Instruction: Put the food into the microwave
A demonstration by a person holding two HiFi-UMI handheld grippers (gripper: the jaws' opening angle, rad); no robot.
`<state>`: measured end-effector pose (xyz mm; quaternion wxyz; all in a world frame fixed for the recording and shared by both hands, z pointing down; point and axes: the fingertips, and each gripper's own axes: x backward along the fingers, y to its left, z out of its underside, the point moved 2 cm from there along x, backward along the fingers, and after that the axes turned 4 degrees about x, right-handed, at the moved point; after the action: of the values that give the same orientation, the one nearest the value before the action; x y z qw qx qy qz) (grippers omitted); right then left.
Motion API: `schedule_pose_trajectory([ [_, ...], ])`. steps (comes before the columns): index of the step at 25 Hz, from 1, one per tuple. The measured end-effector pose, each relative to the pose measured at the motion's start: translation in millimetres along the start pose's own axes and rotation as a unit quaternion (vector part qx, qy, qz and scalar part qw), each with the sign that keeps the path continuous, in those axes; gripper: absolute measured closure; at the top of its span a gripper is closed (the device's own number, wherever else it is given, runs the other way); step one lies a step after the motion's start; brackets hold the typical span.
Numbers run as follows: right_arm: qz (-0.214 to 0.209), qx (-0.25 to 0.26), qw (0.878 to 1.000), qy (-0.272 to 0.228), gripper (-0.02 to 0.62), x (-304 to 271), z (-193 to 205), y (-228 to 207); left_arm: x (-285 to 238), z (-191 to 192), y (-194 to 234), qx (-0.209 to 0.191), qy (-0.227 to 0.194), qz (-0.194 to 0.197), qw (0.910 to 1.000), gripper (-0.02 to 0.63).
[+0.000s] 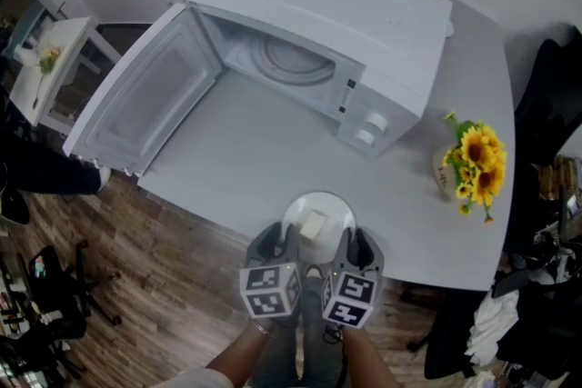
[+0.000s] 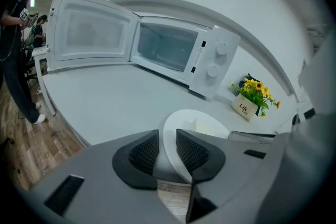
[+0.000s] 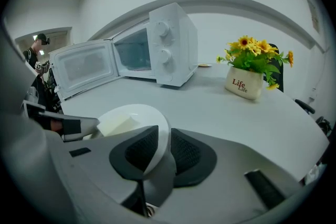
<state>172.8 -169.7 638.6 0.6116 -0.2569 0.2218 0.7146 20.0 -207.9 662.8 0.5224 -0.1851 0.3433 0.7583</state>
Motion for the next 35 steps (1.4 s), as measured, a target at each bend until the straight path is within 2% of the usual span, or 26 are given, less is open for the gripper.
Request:
schedule_pose_trajectory([
  [4,-0.008,0.003,1.000,0.003,0.518,-0.1,0.2,0.6,-1.8,0.3,-3.2,0.005,-0.003,0.001,1.0000,0.493],
  [11,-0.010,-0.033,0.999,-0.014,0.535,1.9,-3.7,-1.6,-0.7,0.5,-6.5,0.024,-0.007,-0.002,0.9997,0.511],
  [16,-0.023,-0.040,0.999,-0.023,0.543,1.1,-9.3,7.0,3.4,-2.2,4.7,0.031,-0.012,-0.018,0.9993,0.511],
  [22,-0.036,-0.032,0.998,-0.043,0.543,0.9,-31.2,18.3,11.1,-22.9,10.8,0.042,-0.034,-0.025,0.9983,0.511],
  [35,-0.063,-0.015,0.994,-0.093,0.543,6.3,-101.4,54.9,35.2,-92.9,28.6,0.050,-0.086,-0.031,0.9946,0.511],
])
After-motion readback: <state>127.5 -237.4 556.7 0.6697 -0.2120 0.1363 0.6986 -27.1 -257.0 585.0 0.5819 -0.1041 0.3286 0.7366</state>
